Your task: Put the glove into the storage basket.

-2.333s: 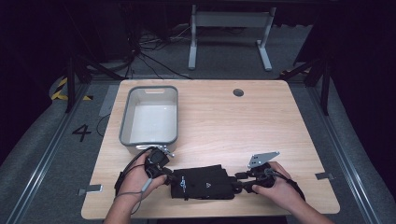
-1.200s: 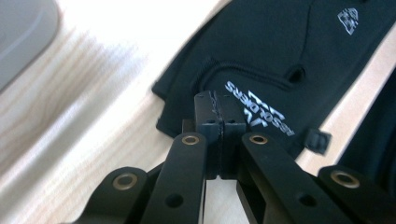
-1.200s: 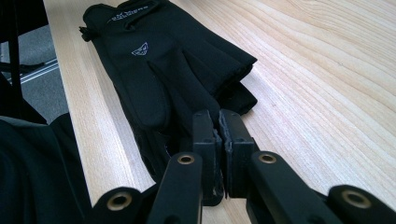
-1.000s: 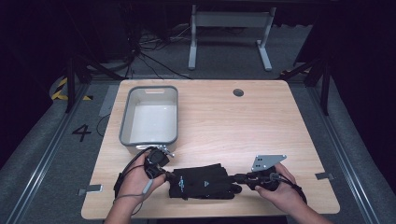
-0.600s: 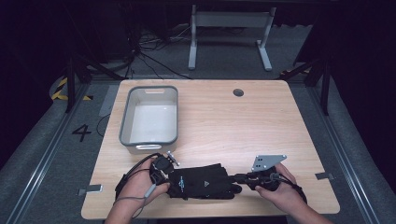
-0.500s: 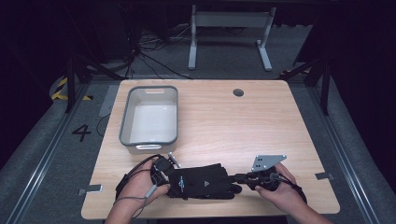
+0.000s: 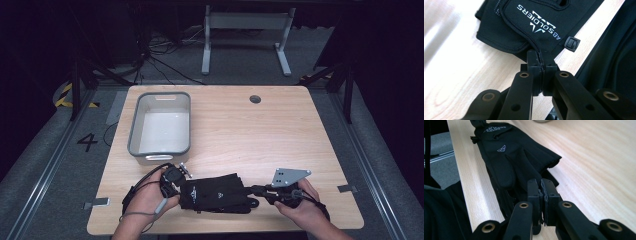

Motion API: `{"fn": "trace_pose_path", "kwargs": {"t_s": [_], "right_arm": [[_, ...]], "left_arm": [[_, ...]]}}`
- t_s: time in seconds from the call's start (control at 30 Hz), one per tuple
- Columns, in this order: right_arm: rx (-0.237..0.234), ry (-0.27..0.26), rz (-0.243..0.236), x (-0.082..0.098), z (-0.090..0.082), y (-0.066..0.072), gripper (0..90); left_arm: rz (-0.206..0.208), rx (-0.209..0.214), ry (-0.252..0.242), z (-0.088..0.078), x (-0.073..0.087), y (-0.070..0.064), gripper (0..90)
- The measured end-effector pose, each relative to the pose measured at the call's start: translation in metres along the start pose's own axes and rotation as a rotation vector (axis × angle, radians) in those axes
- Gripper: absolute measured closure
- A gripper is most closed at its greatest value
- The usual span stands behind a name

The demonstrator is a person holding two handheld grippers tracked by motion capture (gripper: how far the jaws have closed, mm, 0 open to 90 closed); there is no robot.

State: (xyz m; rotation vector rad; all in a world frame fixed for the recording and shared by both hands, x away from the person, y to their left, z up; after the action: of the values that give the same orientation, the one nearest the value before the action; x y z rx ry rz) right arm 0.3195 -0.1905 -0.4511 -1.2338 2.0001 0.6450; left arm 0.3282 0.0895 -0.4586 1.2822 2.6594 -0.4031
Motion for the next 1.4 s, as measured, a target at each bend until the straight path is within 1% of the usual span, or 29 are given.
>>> {"fn": "trace_pose_path", "kwargs": {"t_s": [0.07,0.1,0.23,0.3,0.37,0.47,0.53,0.63,0.73,0.77,0.8,0.83,0.9,0.93,0.97,1.0,1.07,1.1,1.13,1.17,1.2,1.3,1.4], "right_arm": [[0.014,-0.012,-0.015,-0.002,-0.004,0.002,86.8],[0.025,-0.018,-0.018,-0.002,-0.006,0.002,86.9],[0.030,-0.030,-0.003,0.002,-0.013,0.004,87.0],[0.034,-0.035,-0.003,0.004,-0.017,0.006,87.0],[0.038,-0.032,-0.007,0.006,-0.019,0.009,87.0],[0.050,-0.020,-0.026,0.011,-0.019,0.013,87.0],[0.046,-0.005,-0.027,0.014,-0.017,0.014,87.0],[0.031,0.018,-0.013,0.019,-0.011,0.013,86.9],[0.005,0.067,0.015,0.025,-0.005,0.013,86.5],[0.001,0.085,0.029,0.027,-0.003,0.013,86.3],[0.000,0.093,0.033,0.029,-0.002,0.014,86.0],[0.004,0.103,0.036,0.030,-0.001,0.014,85.6],[0.002,0.122,0.043,0.031,0.001,0.014,83.6],[0.007,0.116,0.044,0.031,0.001,0.013,79.9],[0.015,0.108,0.043,0.030,0.001,0.011,75.6],[0.032,0.098,0.033,0.030,0.000,0.009,75.6],[0.064,0.080,0.009,0.028,-0.003,0.005,75.6],[0.081,0.073,0.000,0.027,-0.004,0.003,76.2],[0.081,0.073,0.000,0.027,-0.004,0.003,76.2],[0.090,0.065,-0.004,0.026,-0.006,0.001,76.8],[0.095,0.063,-0.002,0.026,-0.007,0.000,76.8],[0.095,0.064,0.010,0.027,-0.007,-0.004,76.9],[0.098,0.057,0.026,0.028,-0.008,-0.010,76.6]], "left_arm": [[0.005,-0.015,-0.030,-0.003,-0.003,0.000,88.3],[0.007,-0.015,-0.035,-0.003,-0.004,0.000,88.3],[0.017,-0.020,-0.069,-0.005,-0.008,-0.001,88.3],[0.021,-0.018,-0.076,-0.007,-0.010,-0.002,88.3],[0.028,-0.032,-0.085,-0.007,-0.011,-0.002,88.3],[0.036,-0.035,-0.081,-0.006,-0.013,-0.003,88.3],[0.044,-0.034,-0.061,-0.003,-0.013,-0.003,88.3],[0.045,-0.020,-0.038,0.001,-0.012,-0.002,88.1],[0.045,-0.005,-0.012,0.006,-0.010,-0.003,87.9],[0.046,-0.005,-0.001,0.007,-0.010,-0.003,87.7],[0.043,-0.003,0.004,0.009,-0.010,-0.003,87.5],[0.050,-0.007,0.006,0.010,-0.010,-0.002,86.6],[0.045,-0.004,0.004,0.010,-0.010,-0.003,84.7],[0.046,0.000,0.000,0.010,-0.010,-0.003,82.3],[0.045,-0.006,-0.010,0.009,-0.011,-0.003,78.9],[0.039,-0.007,-0.027,0.007,-0.011,-0.002,75.0],[0.038,0.009,-0.056,0.002,-0.012,-0.003,72.3],[0.037,0.018,-0.079,0.000,-0.014,-0.003,71.0],[0.037,0.018,-0.079,0.000,-0.014,-0.003,70.9],[0.044,0.018,-0.101,-0.003,-0.016,-0.005,69.9],[0.046,0.015,-0.110,-0.004,-0.017,-0.005,68.1],[0.058,0.013,-0.131,-0.005,-0.023,-0.008,66.5],[0.057,0.028,-0.155,-0.007,-0.027,-0.010,65.6]]}}
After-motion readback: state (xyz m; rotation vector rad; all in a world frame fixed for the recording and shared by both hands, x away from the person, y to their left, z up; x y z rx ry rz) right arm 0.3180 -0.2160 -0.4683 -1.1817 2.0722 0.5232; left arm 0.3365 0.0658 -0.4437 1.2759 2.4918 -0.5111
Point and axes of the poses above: each handheld gripper's, and its own axes: z roughly forward along the jaws, x roughly out of its underside, y roughly to its left, the point moved 6 cm from there along z, roughly forward along the jaws, and after that the axes turned 5 degrees about -x, right-handed, at the moved point
